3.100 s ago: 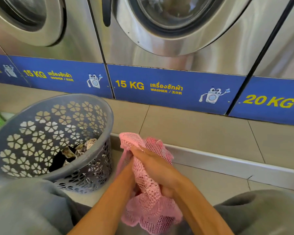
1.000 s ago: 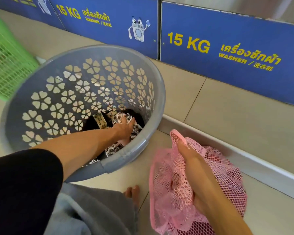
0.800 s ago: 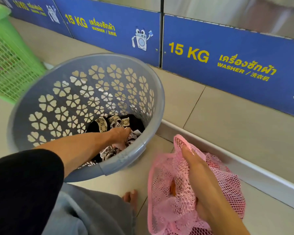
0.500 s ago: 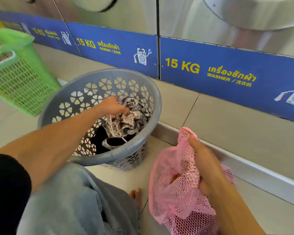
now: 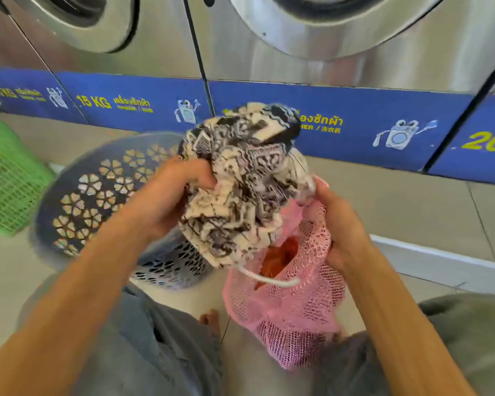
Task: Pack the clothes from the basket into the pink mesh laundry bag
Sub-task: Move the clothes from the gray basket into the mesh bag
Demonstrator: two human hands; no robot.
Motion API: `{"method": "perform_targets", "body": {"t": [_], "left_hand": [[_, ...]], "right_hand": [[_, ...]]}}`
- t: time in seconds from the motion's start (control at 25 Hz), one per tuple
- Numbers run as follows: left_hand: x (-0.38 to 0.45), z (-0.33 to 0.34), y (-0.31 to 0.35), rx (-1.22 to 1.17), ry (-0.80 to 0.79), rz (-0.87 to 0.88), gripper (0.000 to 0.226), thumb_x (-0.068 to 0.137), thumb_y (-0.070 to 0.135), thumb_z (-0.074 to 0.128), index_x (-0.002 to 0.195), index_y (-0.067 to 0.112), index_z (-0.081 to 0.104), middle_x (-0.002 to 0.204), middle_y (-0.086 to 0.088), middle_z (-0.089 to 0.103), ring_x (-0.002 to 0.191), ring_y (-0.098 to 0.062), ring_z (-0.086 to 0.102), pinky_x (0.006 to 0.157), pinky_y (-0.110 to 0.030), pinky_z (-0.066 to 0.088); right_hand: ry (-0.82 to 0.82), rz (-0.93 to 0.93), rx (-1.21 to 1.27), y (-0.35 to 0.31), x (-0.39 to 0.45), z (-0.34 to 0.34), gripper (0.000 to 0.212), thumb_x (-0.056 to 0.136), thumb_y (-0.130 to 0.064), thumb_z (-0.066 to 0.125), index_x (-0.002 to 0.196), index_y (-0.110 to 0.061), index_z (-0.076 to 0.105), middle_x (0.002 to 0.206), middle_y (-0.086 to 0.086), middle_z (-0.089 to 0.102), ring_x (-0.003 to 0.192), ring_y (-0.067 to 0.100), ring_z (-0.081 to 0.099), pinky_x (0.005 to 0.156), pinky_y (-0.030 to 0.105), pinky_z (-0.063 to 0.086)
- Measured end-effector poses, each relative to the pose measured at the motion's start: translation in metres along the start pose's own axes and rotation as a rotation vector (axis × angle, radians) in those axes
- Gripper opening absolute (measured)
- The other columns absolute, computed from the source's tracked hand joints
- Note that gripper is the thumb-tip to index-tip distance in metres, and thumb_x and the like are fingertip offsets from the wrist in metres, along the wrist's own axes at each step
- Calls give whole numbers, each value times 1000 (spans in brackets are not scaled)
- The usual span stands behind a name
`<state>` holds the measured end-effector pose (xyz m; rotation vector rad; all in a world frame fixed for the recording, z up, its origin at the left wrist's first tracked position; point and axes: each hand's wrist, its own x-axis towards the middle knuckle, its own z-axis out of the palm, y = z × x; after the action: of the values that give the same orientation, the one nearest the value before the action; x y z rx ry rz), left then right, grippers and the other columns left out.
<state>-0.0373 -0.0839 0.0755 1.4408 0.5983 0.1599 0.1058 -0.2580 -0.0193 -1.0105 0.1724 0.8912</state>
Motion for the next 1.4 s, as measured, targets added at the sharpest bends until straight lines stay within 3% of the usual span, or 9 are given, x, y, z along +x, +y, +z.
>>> {"method": "perform_targets", "body": {"t": [0.2, 0.28, 0.4, 0.52, 0.6, 0.72, 0.92, 1.16, 1.4], "left_hand": [[35, 65, -121, -88, -270, -482, 57, 71, 26, 63, 123, 1, 64, 122, -22, 68, 117, -38, 62, 109, -48, 42], [52, 78, -154, -201, -242, -560, 41, 87, 33, 57, 115, 4, 67, 115, -20, 71, 112, -36, 64, 112, -51, 39], [63, 92, -191, -208, -126, -545, 22, 92, 32, 60, 96, 16, 75, 97, -15, 76, 90, -30, 71, 95, -49, 53], [62, 88, -220, 8, 96, -584, 45, 91, 41, 64, 123, 10, 60, 102, -14, 75, 89, -27, 74, 74, -35, 61], [57, 76, -234, 280, 167, -606, 70, 86, 63, 56, 136, 15, 51, 119, -11, 69, 107, -26, 67, 90, -34, 57], [56, 47, -233, 728, 277, -650, 73, 94, 65, 41, 140, 10, 45, 99, -5, 63, 73, -15, 62, 52, -21, 54], [61, 27, -193, 1267, -18, -598, 43, 93, 34, 51, 125, 5, 55, 123, -12, 61, 104, -24, 59, 95, -35, 51], [46, 32, -107, 1449, -285, -448, 67, 91, 49, 52, 147, 17, 37, 142, -8, 50, 124, -27, 52, 97, -36, 47], [28, 2, -44, 860, -222, -138, 38, 90, 48, 62, 124, 32, 62, 122, 13, 64, 108, -10, 63, 90, -35, 56]], "right_hand": [[-46, -16, -10, -2, -19, -4, 34, 99, -25, 54, 118, -1, 68, 95, 19, 76, 84, 31, 75, 74, 46, 63], [-53, -40, -60, -5, -18, -7, 35, 101, -34, 54, 119, -6, 64, 83, 13, 76, 61, 22, 73, 51, 32, 60], [-45, -4, -103, -2, -18, -6, 55, 93, -43, 62, 137, -10, 54, 116, 16, 71, 79, 25, 74, 62, 42, 63], [-33, 6, -120, -8, -18, -8, 49, 95, -43, 59, 127, -6, 65, 117, 25, 72, 108, 42, 69, 97, 65, 50], [-16, -27, -116, -15, -17, -13, 46, 96, -39, 60, 121, -2, 68, 117, 25, 71, 105, 40, 68, 100, 62, 49], [-28, -39, -94, -19, -15, -16, 38, 98, -35, 59, 114, -3, 70, 99, 17, 70, 84, 32, 66, 80, 45, 57], [-22, -51, -76, -23, -10, -15, 31, 96, -34, 61, 103, -6, 73, 97, 17, 68, 95, 33, 57, 102, 64, 43], [-20, 2, -241, -7, -7, -6, 37, 100, -34, 56, 117, -3, 68, 114, 24, 72, 95, 35, 65, 102, 66, 44], [-33, 36, -228, 7, 5, -3, 43, 98, -39, 58, 122, -4, 67, 109, 19, 75, 106, 40, 69, 102, 69, 43]]}}
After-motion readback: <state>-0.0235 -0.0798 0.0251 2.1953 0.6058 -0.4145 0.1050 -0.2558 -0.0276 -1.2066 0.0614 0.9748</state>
